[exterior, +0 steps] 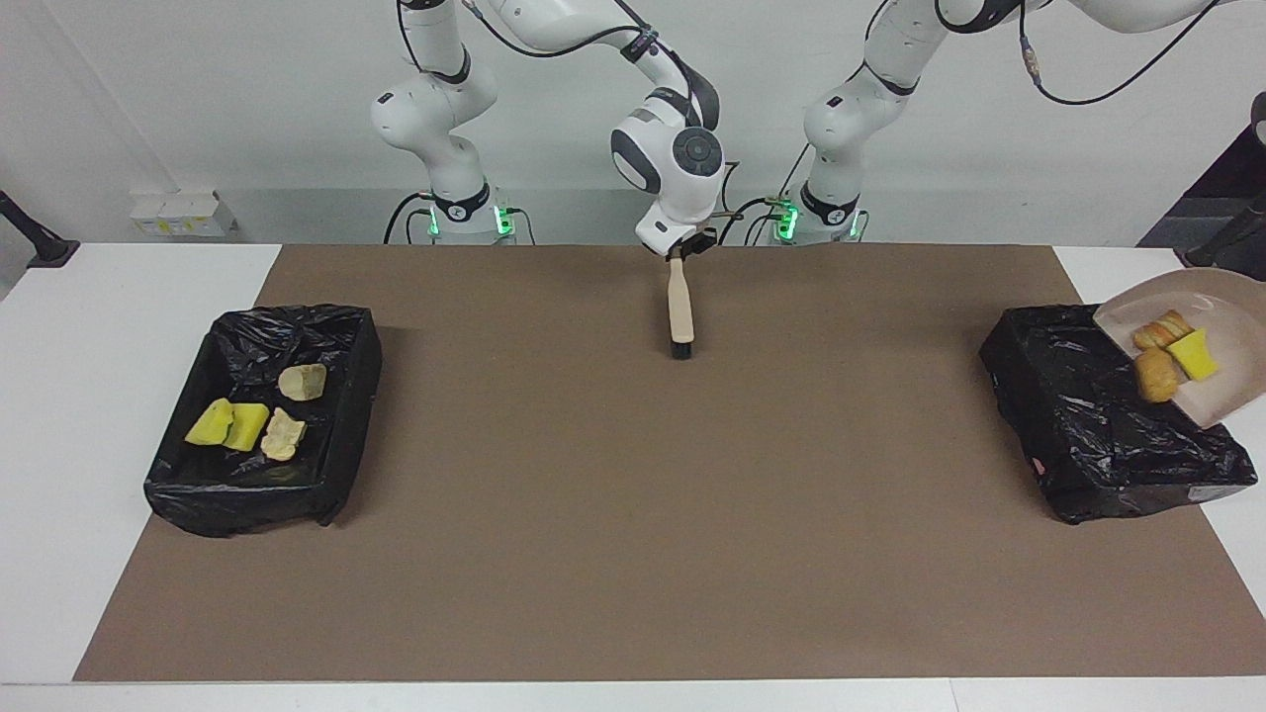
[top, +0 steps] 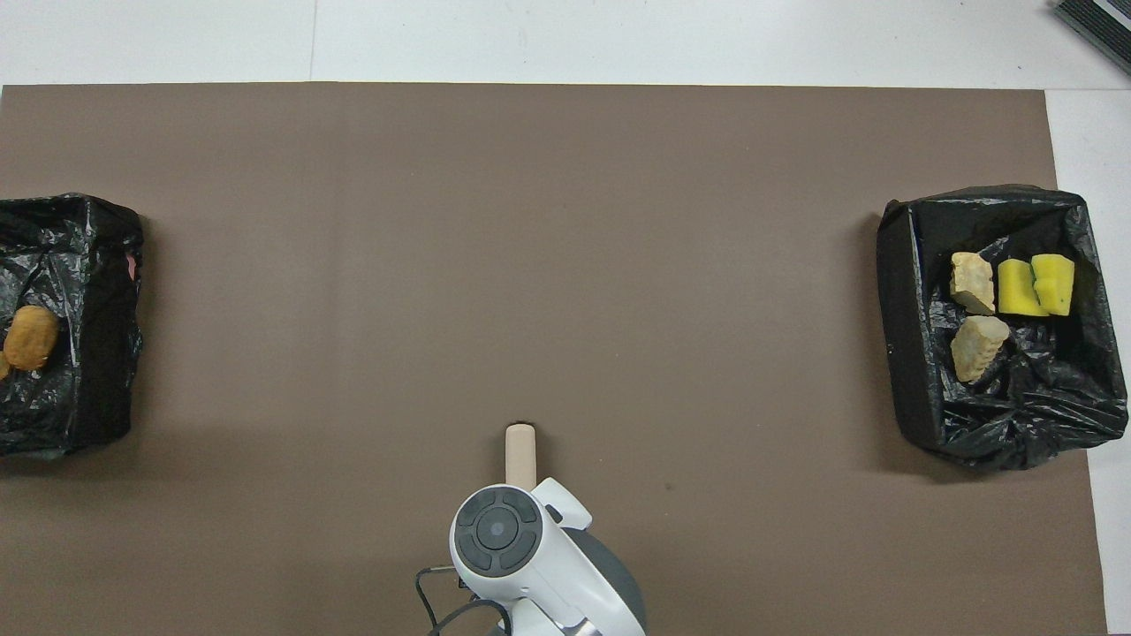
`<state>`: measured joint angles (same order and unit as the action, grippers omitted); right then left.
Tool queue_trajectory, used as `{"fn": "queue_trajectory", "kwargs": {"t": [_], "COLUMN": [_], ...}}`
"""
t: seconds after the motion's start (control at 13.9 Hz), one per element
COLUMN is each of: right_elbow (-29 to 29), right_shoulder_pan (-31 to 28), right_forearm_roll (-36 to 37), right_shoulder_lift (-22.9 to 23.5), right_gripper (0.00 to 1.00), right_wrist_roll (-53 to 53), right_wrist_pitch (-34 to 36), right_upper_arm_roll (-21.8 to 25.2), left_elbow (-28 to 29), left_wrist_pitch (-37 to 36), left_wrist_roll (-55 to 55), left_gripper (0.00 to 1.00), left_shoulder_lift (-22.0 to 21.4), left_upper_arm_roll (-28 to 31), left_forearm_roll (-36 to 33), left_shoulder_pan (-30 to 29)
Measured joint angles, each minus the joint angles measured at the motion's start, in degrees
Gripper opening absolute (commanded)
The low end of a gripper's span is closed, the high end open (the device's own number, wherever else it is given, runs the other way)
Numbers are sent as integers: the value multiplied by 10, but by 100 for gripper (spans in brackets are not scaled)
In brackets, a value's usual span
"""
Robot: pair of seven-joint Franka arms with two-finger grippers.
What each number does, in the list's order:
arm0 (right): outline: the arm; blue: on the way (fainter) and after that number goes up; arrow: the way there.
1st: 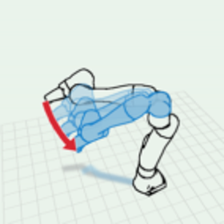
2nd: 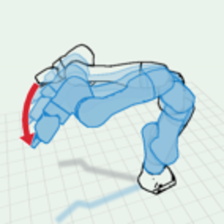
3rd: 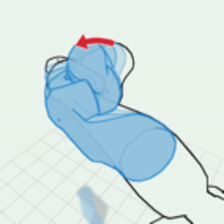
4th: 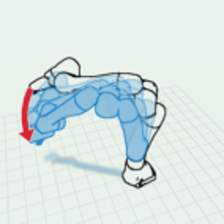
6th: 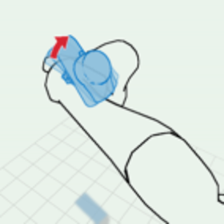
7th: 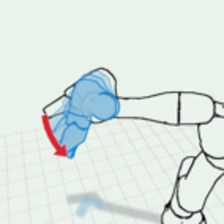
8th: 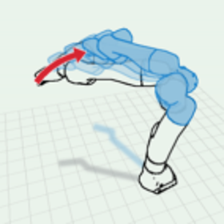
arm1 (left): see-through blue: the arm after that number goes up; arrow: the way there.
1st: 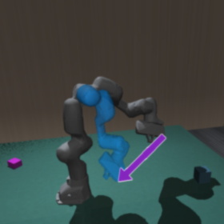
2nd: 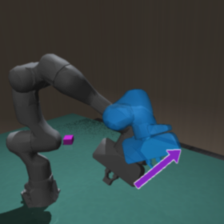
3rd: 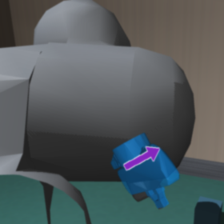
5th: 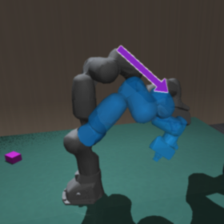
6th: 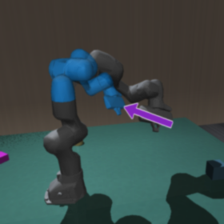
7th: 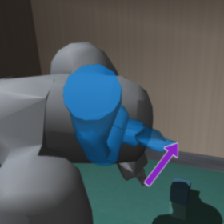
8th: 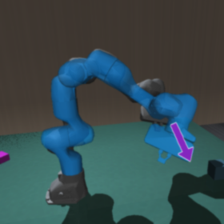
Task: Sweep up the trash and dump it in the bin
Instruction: 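Tip the dustpan over the bin with the left gripper, then bring the empty dustpan back over the table with the left gripper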
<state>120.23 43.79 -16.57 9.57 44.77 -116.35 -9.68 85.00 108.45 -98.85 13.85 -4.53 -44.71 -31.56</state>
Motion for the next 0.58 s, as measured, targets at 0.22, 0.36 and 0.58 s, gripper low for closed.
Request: {"fn": "queue_trajectory", "kwargs": {"t": [0.22, 0.36, 0.58], "right_elbow": [-6, -19, -37], "right_shoulder_pan": [-3, -6, -21], "right_forearm_roll": [0, -1, -1], "right_shoulder_lift": [0, 1, 2], "right_gripper": [52, 70, 95], "right_wrist_roll": [0, 0, 0], "right_wrist_pitch": [-4, -5, -5], "right_upper_arm_roll": [2, 2, 4], "left_elbow": [-2, -6, -19], "left_wrist_pitch": [0, 0, -5], "left_wrist_roll": [-1, -1, -1], "left_gripper": [0, 0, 0], "left_shoulder_lift": [0, -1, -6], "left_upper_arm_roll": [-1, -1, -9], "left_forearm_roll": [-14, -14, 33], "left_shoulder_pan": [8, 10, 12]}}
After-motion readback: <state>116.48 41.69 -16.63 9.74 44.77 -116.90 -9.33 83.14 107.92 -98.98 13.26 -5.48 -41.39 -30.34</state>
